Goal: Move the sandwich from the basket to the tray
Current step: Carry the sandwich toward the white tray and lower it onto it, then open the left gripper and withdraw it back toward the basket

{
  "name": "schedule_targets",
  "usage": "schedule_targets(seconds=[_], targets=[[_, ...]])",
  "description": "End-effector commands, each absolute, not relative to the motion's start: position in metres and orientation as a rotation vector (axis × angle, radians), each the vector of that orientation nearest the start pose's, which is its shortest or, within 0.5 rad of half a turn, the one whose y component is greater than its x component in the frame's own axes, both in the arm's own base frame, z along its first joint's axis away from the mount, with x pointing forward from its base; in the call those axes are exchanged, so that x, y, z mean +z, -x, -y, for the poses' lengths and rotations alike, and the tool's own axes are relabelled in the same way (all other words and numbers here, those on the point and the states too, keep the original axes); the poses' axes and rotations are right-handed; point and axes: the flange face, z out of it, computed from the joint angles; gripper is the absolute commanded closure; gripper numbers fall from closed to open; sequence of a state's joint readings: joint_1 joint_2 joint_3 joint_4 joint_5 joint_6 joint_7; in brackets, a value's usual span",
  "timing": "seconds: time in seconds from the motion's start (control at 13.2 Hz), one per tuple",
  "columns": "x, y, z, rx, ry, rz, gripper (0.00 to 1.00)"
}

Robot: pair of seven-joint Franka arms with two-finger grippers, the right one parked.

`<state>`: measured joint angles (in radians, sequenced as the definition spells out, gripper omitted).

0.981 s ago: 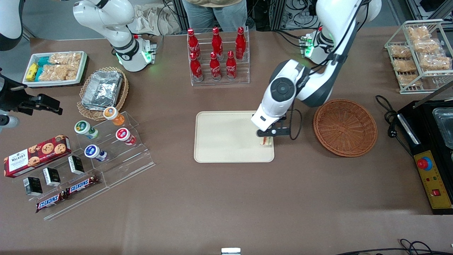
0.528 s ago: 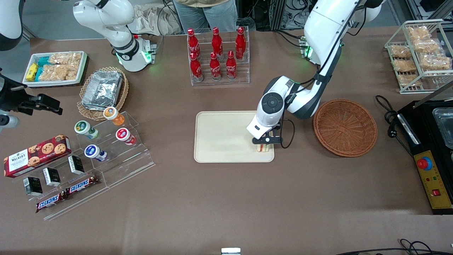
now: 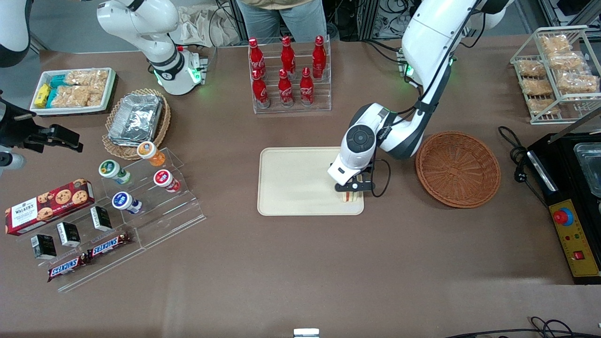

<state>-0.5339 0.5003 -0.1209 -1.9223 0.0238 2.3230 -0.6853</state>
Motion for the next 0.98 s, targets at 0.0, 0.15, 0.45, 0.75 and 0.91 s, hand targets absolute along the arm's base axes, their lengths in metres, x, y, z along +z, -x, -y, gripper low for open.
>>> schedule_targets(seconds=[0.0, 0.15, 0.45, 0.75, 0.91], targets=[[0.297, -0.509, 0.377, 0.154, 3.071, 0.069, 0.00], [0.366, -0.541, 0.366, 0.145, 3.084, 0.145, 0.00], [0.454, -0.607, 0.280, 0.010, 3.144, 0.268, 0.00], [0.509, -0.610, 0.203, 0.012, 3.144, 0.201, 0.00], [0.551, -0.605, 0.155, -0.032, 3.153, 0.149, 0.00]])
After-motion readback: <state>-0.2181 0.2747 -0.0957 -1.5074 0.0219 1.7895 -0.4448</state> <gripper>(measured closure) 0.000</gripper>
